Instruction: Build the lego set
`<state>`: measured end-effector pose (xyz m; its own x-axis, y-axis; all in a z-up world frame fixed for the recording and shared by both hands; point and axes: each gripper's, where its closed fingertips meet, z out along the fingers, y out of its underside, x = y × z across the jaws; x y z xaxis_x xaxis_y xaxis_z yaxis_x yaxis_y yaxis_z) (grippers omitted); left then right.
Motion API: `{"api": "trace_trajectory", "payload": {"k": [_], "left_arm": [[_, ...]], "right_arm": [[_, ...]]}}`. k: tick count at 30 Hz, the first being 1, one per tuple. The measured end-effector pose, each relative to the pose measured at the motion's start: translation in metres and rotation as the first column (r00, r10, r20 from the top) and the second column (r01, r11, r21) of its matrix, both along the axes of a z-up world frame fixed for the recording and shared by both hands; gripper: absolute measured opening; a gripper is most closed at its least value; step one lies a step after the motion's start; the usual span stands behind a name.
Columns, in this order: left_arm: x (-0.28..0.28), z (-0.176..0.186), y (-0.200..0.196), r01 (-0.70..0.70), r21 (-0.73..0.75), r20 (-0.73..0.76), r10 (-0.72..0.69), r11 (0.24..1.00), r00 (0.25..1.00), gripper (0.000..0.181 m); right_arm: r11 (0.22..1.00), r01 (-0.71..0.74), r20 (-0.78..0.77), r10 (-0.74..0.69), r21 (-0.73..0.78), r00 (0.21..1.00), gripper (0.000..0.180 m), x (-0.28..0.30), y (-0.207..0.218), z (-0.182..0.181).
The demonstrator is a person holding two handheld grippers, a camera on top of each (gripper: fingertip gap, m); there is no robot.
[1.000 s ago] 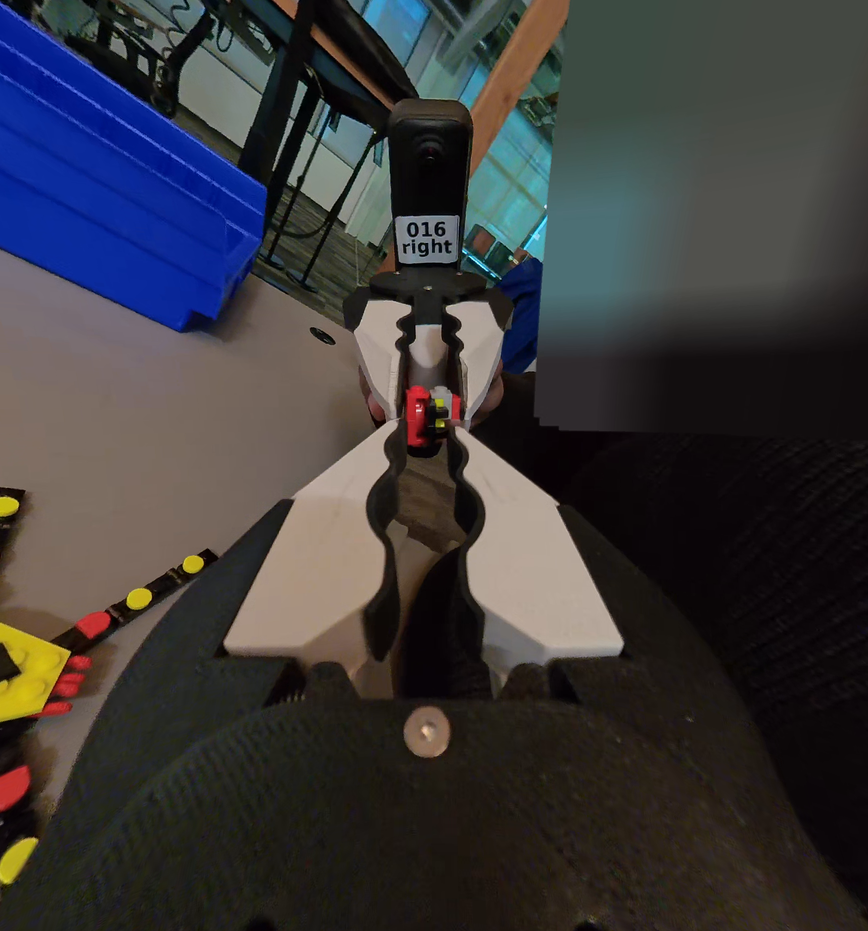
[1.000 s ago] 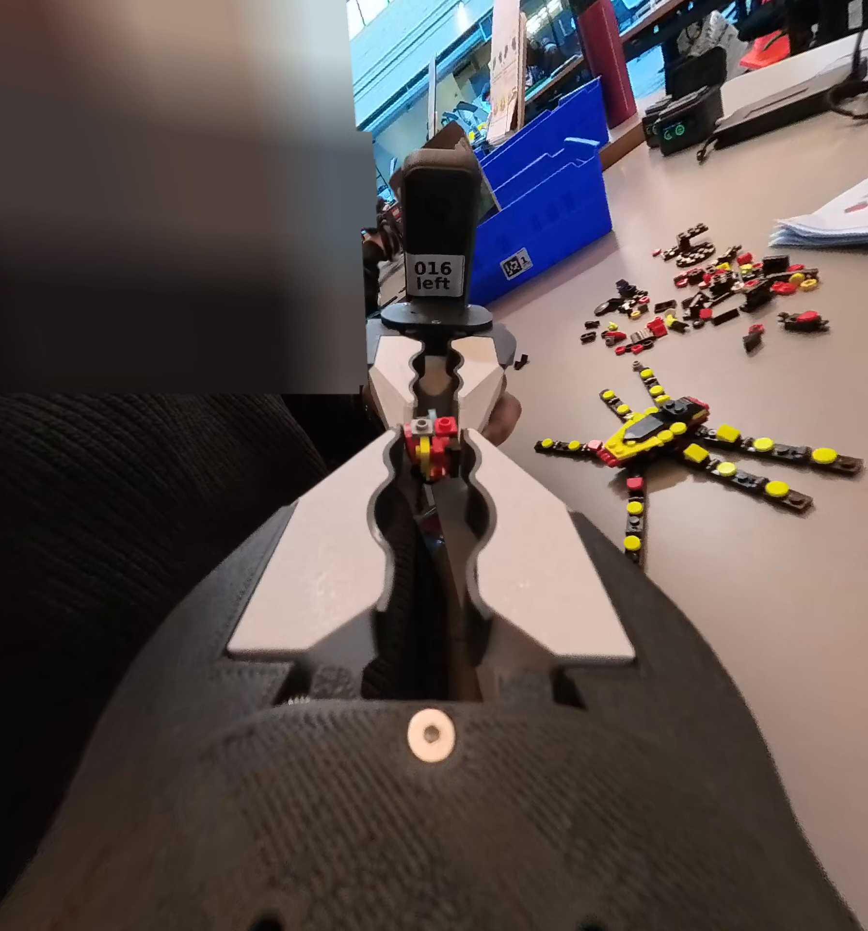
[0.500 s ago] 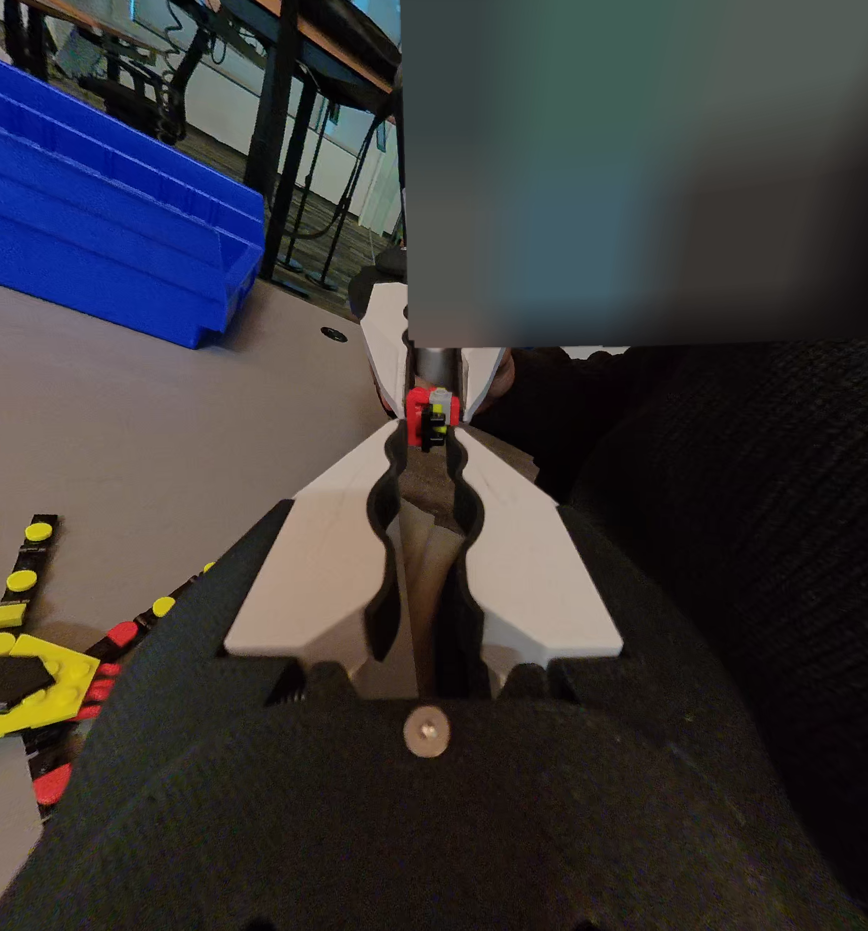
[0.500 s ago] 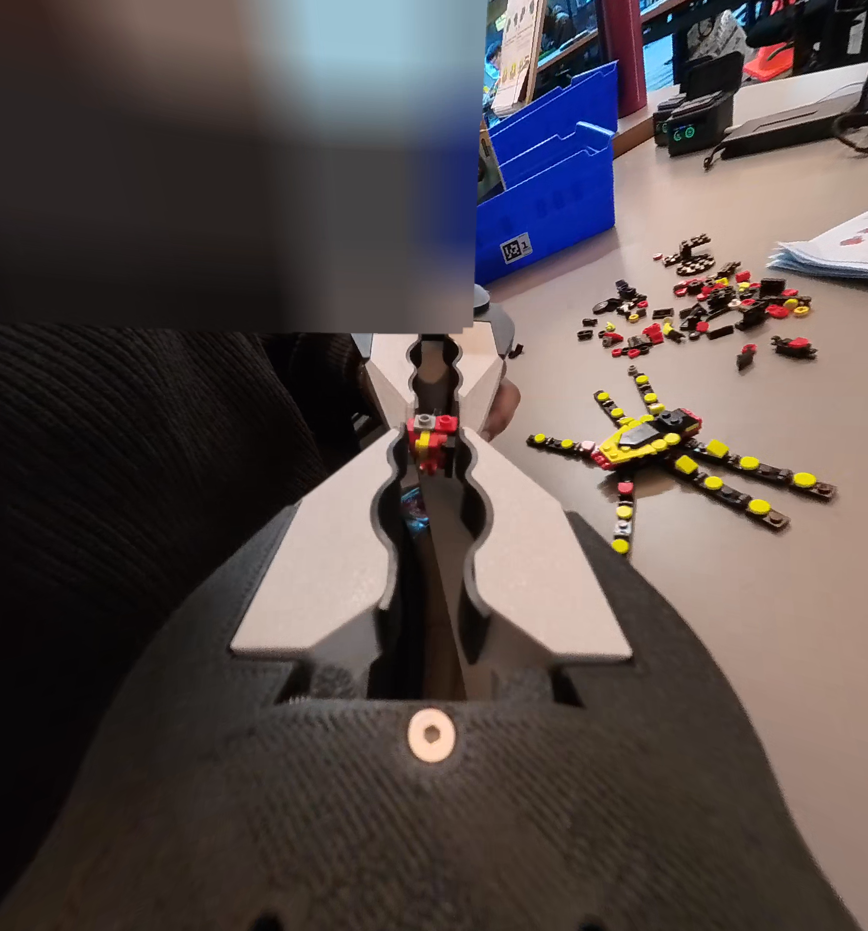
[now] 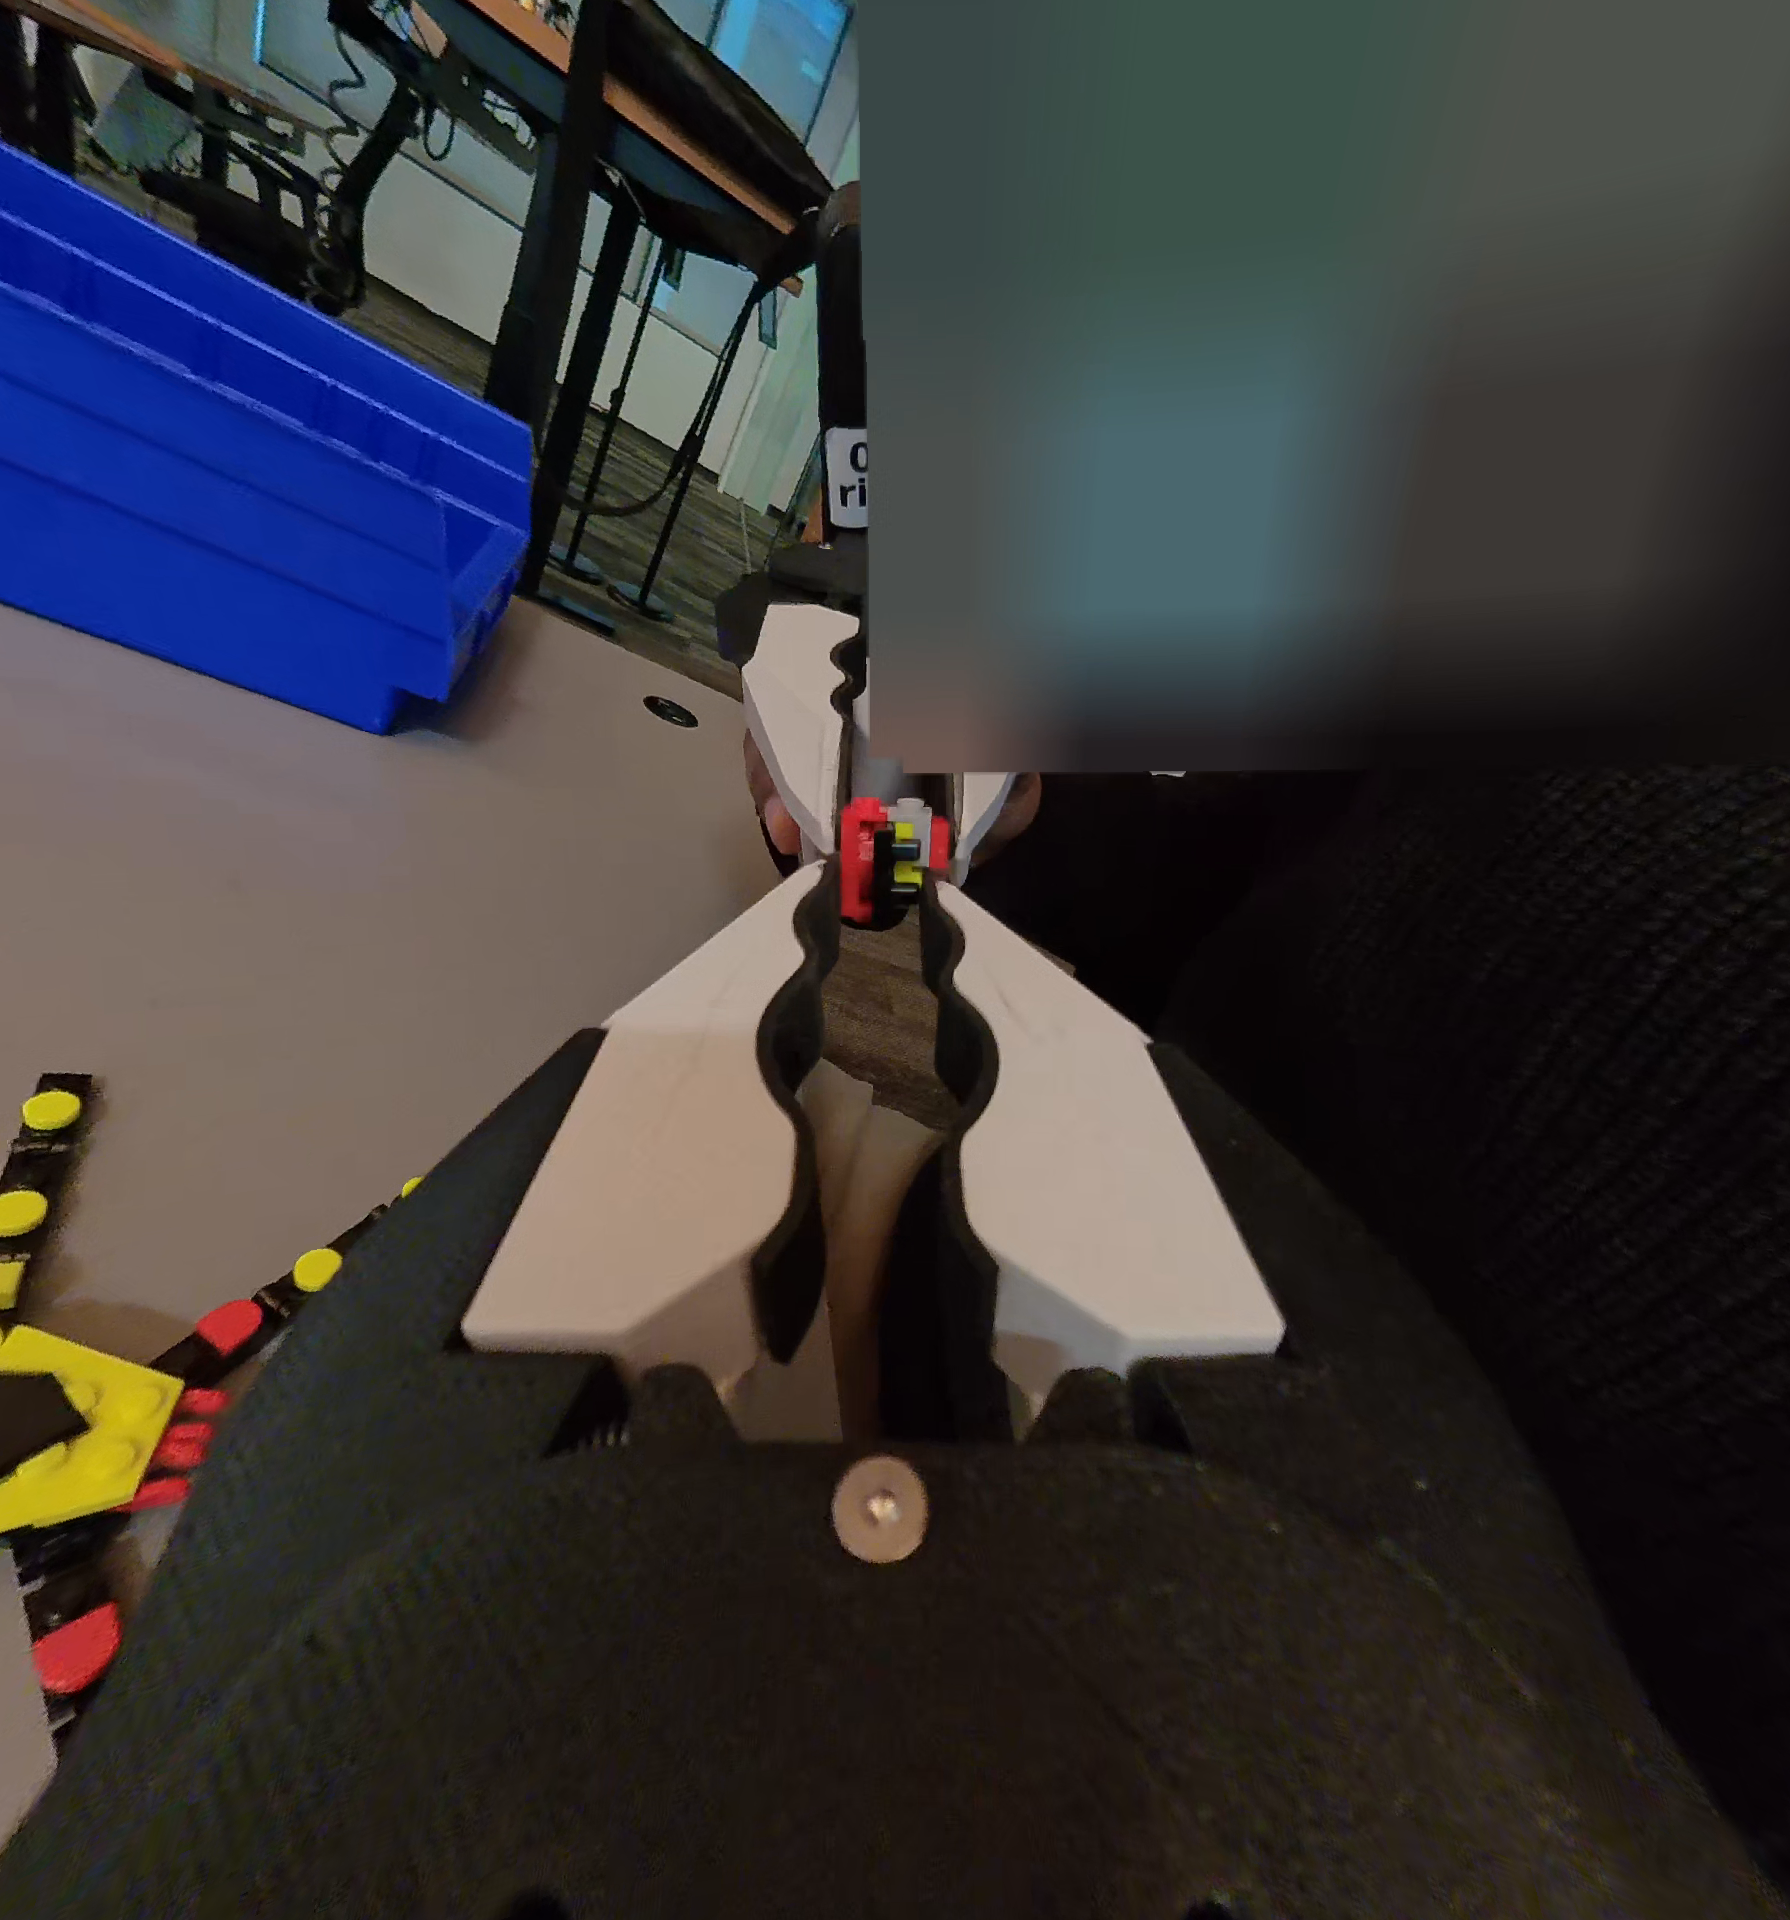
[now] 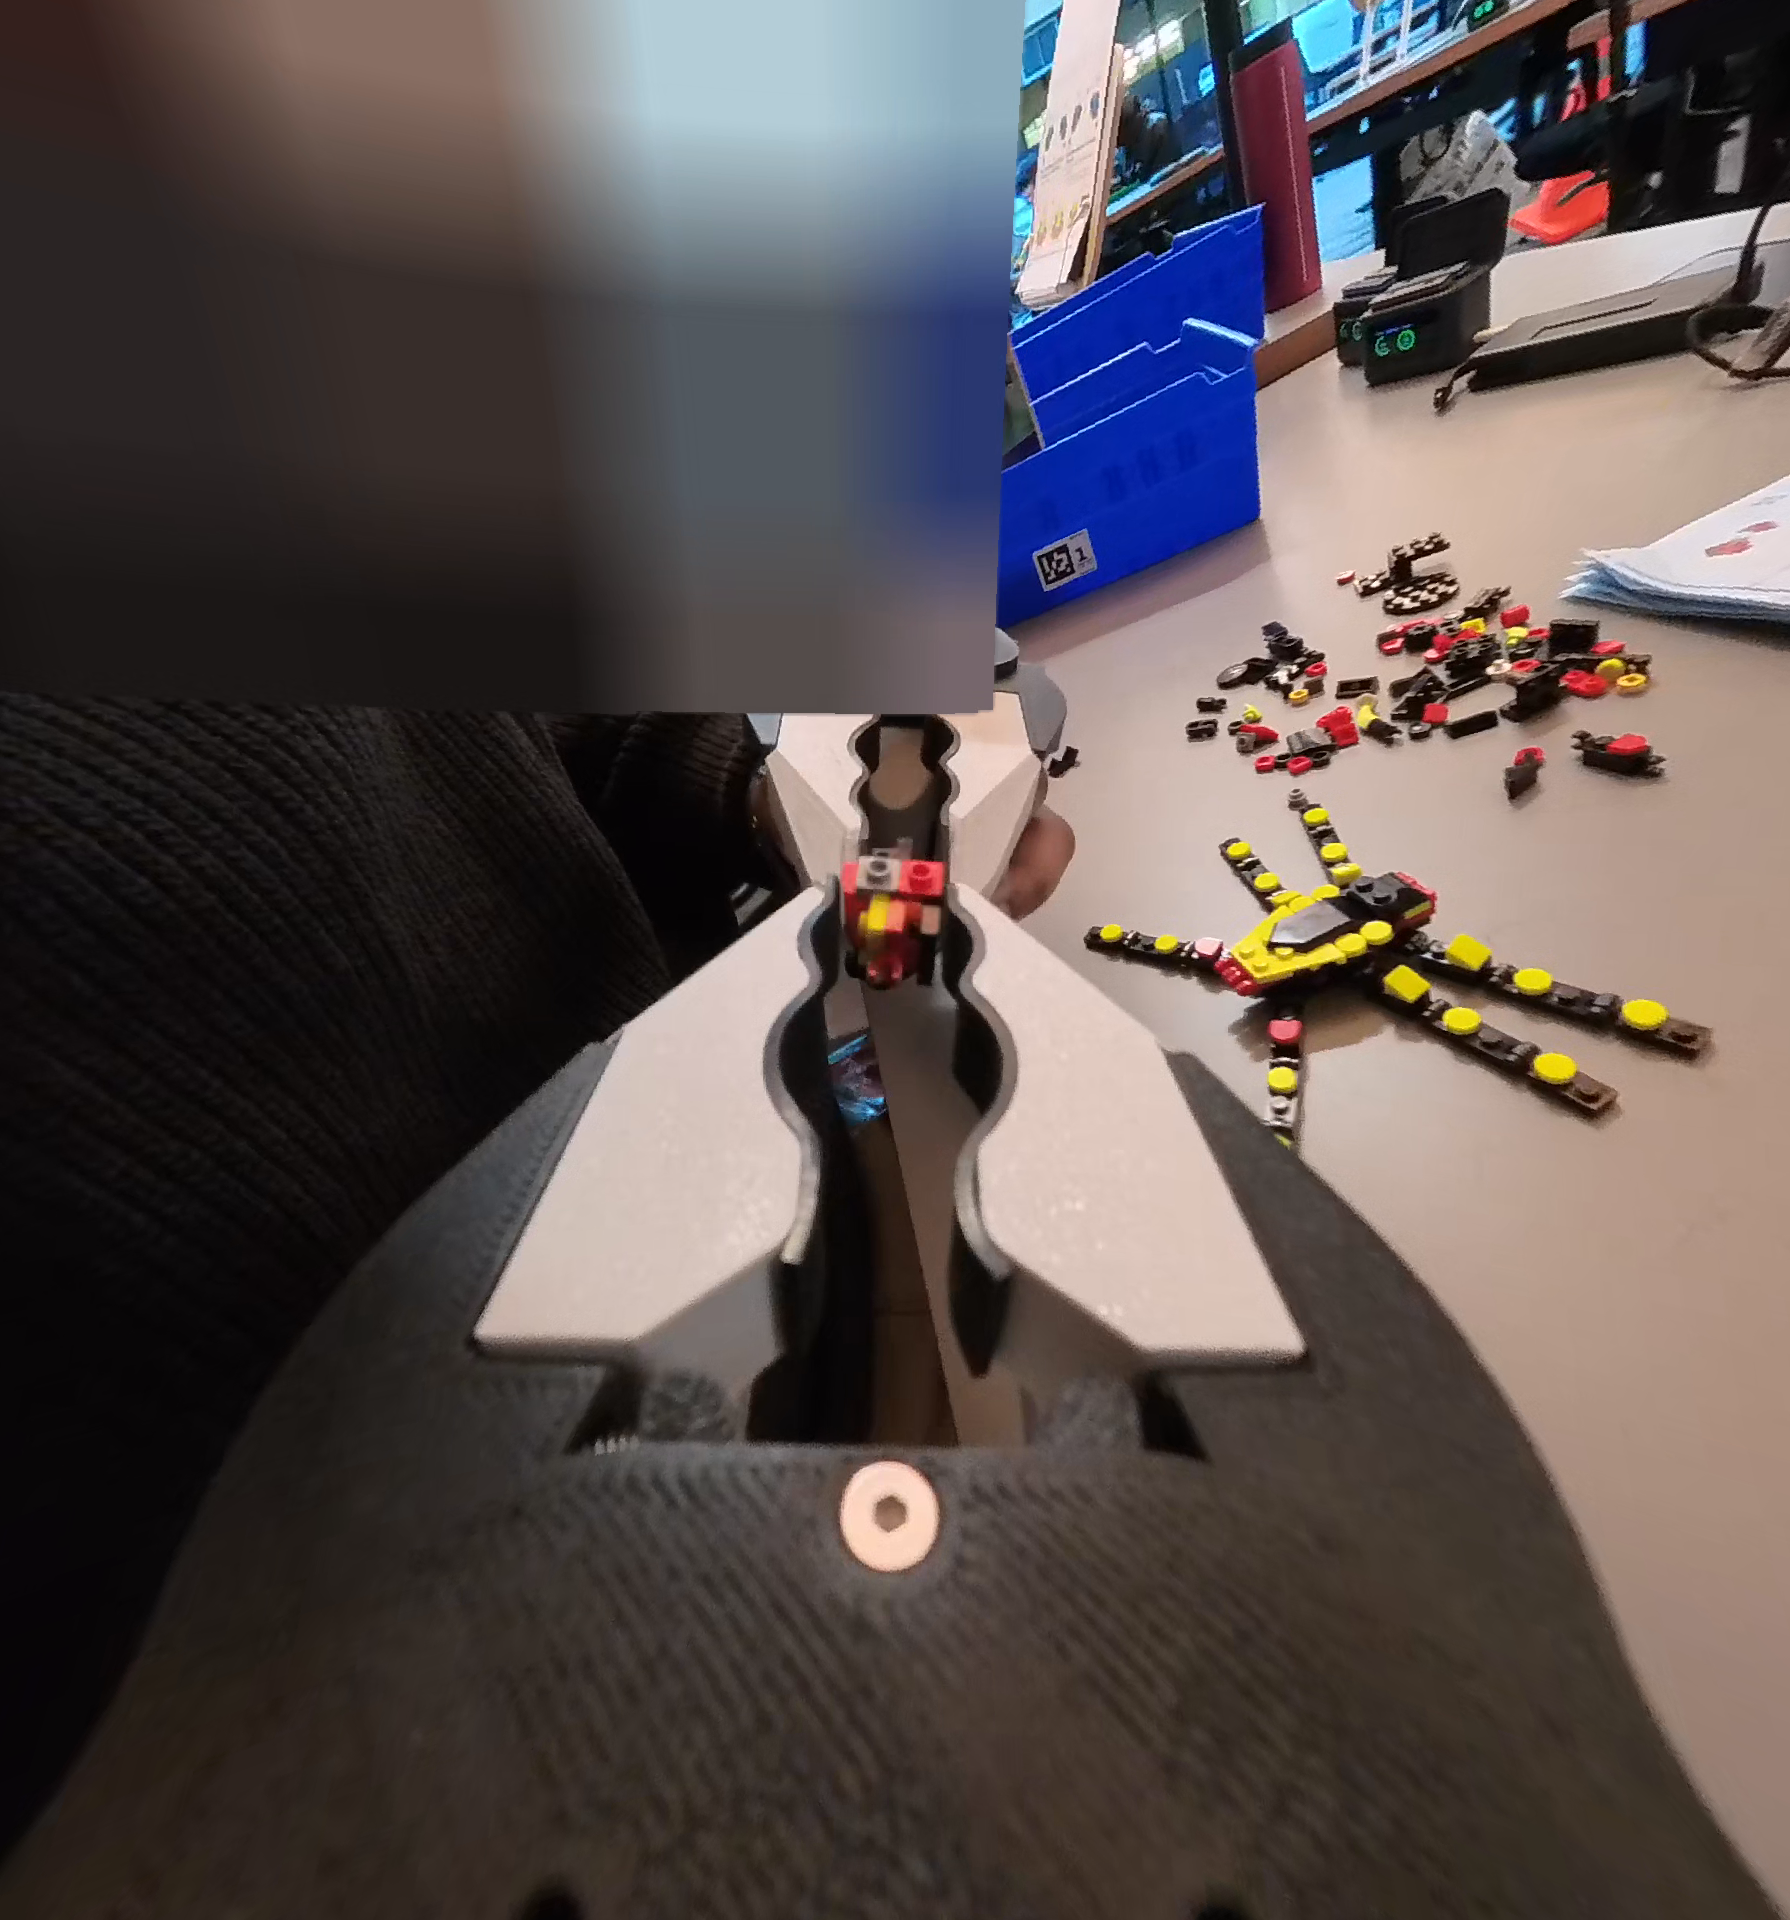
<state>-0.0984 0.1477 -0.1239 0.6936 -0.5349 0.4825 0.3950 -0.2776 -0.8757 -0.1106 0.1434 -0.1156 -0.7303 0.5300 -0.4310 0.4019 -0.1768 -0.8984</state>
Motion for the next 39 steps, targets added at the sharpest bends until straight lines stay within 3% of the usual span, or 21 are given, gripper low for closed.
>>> {"api": "trace_trajectory", "payload": {"k": [2, 4, 5, 7, 10, 13, 18, 23, 27, 30, 33, 36, 39], "left_arm": [[-0.001, -0.002, 0.001, -0.004, -0.013, 0.003, 0.004, 1.000, 1.000, 0.012], [-0.004, -0.004, 0.002, -0.016, -0.028, 0.010, 0.017, 0.999, 1.000, 0.013], [-0.007, -0.006, 0.004, -0.028, -0.046, 0.019, 0.029, 0.999, 0.999, 0.012], [-0.013, -0.016, 0.008, -0.054, -0.112, 0.041, 0.059, 0.992, 0.997, 0.012], [-0.021, -0.030, 0.014, -0.049, -0.237, 0.161, 0.089, 0.970, 0.983, 0.013], [-0.024, -0.036, 0.016, -0.008, -0.310, 0.283, 0.101, 0.951, 0.954, 0.012], [-0.022, -0.046, 0.015, 0.022, -0.373, 0.317, 0.105, 0.927, 0.943, 0.013], [-0.014, -0.050, 0.013, 0.036, -0.379, 0.265, 0.071, 0.925, 0.962, 0.013], [-0.017, -0.048, 0.014, 0.024, -0.373, 0.267, 0.083, 0.928, 0.960, 0.015], [-0.026, -0.050, 0.016, -0.030, -0.377, 0.242, 0.130, 0.926, 0.962, 0.033], [-0.027, -0.049, 0.015, -0.046, -0.367, 0.210, 0.131, 0.929, 0.969, 0.036], [-0.021, -0.049, 0.014, -0.040, -0.358, 0.170, 0.108, 0.933, 0.980, 0.037], [-0.016, -0.051, 0.013, -0.039, -0.355, 0.114, 0.085, 0.934, 0.990, 0.038]], "right_arm": [[1.000, 0.014, -0.006, -0.014, -0.020, 1.000, 0.028, -0.001, 0.005, 0.003], [0.999, 0.038, -0.033, -0.040, -0.039, 0.999, 0.055, -0.002, 0.013, 0.009], [0.998, 0.062, -0.069, -0.063, -0.019, 0.996, 0.065, -0.003, 0.016, 0.011], [0.983, 0.130, -0.172, -0.108, 0.126, 0.979, 0.068, -0.005, 0.019, 0.008], [0.853, 0.263, -0.304, -0.131, 0.451, 0.944, 0.060, -0.013, 0.022, -0.014], [0.716, 0.310, -0.364, -0.084, 0.625, 0.928, 0.050, -0.016, 0.019, -0.032], [0.610, 0.307, -0.383, -0.006, 0.730, 0.924, 0.038, -0.017, 0.014, -0.049], [0.558, 0.307, -0.387, 0.028, 0.771, 0.922, 0.029, -0.018, 0.011, -0.057], [0.586, 0.306, -0.371, -0.009, 0.751, 0.929, 0.021, -0.018, 0.014, -0.055], [0.571, 0.370, -0.347, -0.155, 0.733, 0.925, 0.021, -0.029, 0.039, -0.056], [0.533, 0.415, -0.201, -0.414, 0.737, 0.888, 0.021, -0.040, 0.089, -0.078], [0.535, 0.464, -0.032, -0.631, 0.707, 0.775, 0.021, -0.041, 0.132, -0.099], [0.514, 0.520, 0.064, -0.751, 0.683, 0.657, 0.021, -0.039, 0.159, -0.114]]}}
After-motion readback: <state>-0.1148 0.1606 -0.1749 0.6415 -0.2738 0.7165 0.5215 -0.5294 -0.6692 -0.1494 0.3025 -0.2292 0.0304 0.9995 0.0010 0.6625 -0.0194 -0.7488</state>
